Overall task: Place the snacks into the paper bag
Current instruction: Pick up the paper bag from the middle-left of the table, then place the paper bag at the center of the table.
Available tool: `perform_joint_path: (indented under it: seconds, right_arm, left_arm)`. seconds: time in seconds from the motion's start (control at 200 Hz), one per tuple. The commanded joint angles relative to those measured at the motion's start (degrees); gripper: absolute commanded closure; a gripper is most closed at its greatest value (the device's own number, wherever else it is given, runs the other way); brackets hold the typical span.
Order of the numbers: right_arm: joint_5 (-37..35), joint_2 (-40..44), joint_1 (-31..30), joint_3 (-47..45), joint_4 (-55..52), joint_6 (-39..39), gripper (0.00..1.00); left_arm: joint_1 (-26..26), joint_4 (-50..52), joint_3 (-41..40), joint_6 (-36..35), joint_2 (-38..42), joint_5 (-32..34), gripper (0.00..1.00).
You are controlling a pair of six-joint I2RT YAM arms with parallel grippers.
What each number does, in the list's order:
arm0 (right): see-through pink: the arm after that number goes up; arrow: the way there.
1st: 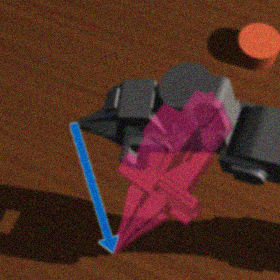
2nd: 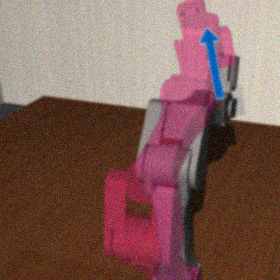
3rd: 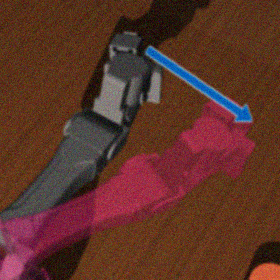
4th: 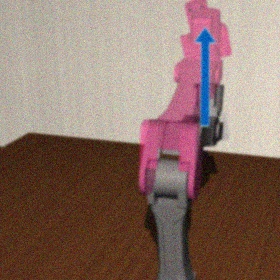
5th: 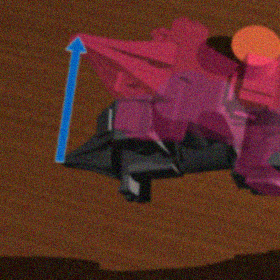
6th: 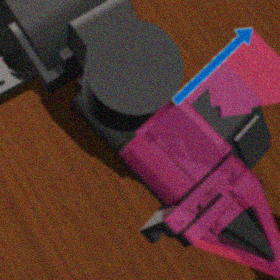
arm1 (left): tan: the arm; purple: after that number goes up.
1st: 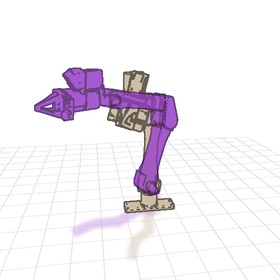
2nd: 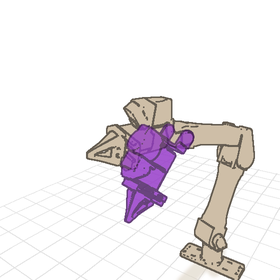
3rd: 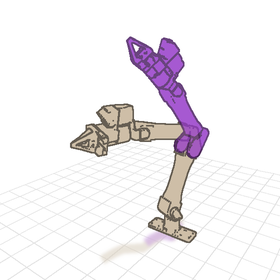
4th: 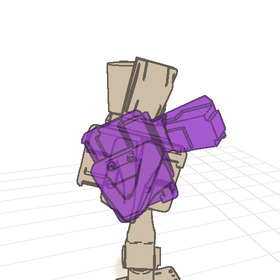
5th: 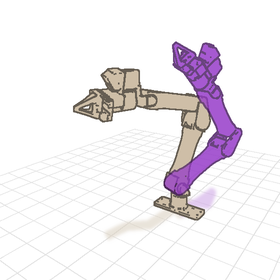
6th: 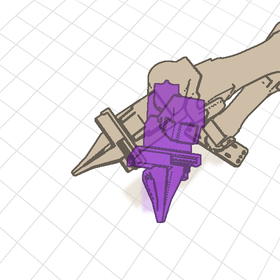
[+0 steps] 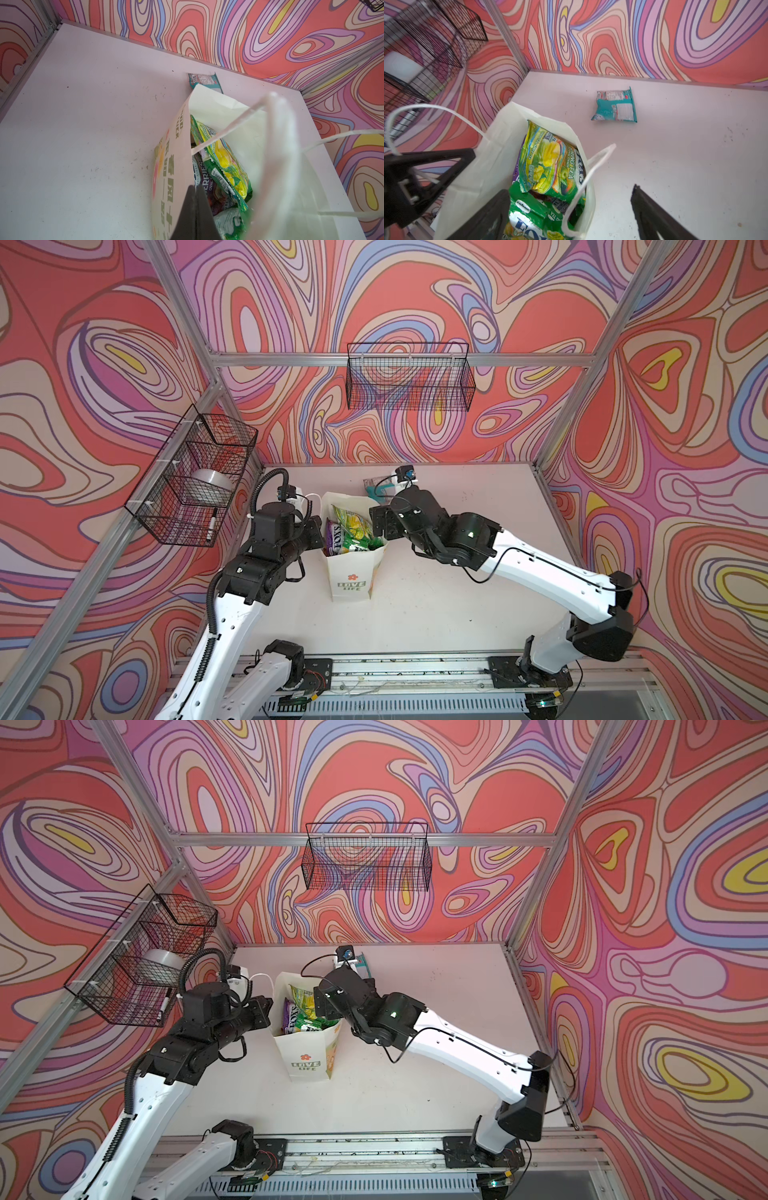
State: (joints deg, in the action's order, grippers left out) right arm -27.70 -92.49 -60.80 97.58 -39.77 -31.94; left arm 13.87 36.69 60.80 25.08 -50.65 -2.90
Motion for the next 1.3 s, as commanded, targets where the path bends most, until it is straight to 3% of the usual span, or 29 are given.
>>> perform_joint_path:
  seconds: [0.0, 0.05, 0.14, 0.17, 0.396, 0.531, 0.726, 0.816, 0.977, 1.067, 1.292]
  right_arm:
    - [-1.19, -0.34, -0.01, -1.23, 2.1, -2.29, 0.21]
    - [0.21, -0.58, 0.03, -1.85, 4.13, -1.66, 0.36]
    - [3.0, -1.75, 0.06, -0.77, 5.48, 0.03, 0.88]
    - [3.91, -2.11, 0.06, -0.06, 5.49, 0.63, 1.0]
    - [6.11, 0.63, 0.81, 4.11, 6.64, 7.36, 1.0]
    - [10.53, 2.66, 6.85, 10.67, 1.43, 8.14, 1.0]
    - [14.44, 8.03, 14.95, 11.22, -1.38, 7.45, 1.0]
    - [18.59, 9.47, 20.25, 10.79, -3.02, 6.13, 1.0]
    - [21.16, 11.94, 25.85, 10.79, -6.19, 6.04, 1.0]
    - [19.57, 14.48, 26.34, 7.8, -5.97, 6.41, 1.0]
    - [15.49, 23.26, 27.13, -5.86, -3.24, 5.86, 1.0]
  left_arm:
    - [-0.01, -1.05, 0.94, -0.39, 0.2, 0.5, 1.0]
    - [-0.03, -1.1, 0.95, -0.43, 0.3, 0.4, 1.0]
    - [0.02, -1.08, 0.93, -0.52, 0.37, 0.43, 1.0]
    - [0.02, -1.09, 0.92, -0.5, 0.38, 0.47, 1.0]
    - [0.09, -2.07, 0.92, 0.34, -1.04, -2.83, 1.0]
    - [1.39, 0.19, 8.9, 4.91, -7.06, -10.63, 1.0]
    - [14.99, -3.16, 19.6, 8.42, -15.54, -3.97, 1.0]
    - [16.8, -1.05, 25.2, 9.69, -20.71, -2.02, 1.0]
    - [20.81, -5.9, 27.59, 10.98, -26.1, 0.1, 1.0]
    - [21.93, -3.05, 32.11, 11.94, -31.91, -1.9, 1.0]
    - [29.1, -8.75, 28.08, 13.57, -34.85, -1.03, 1.0]
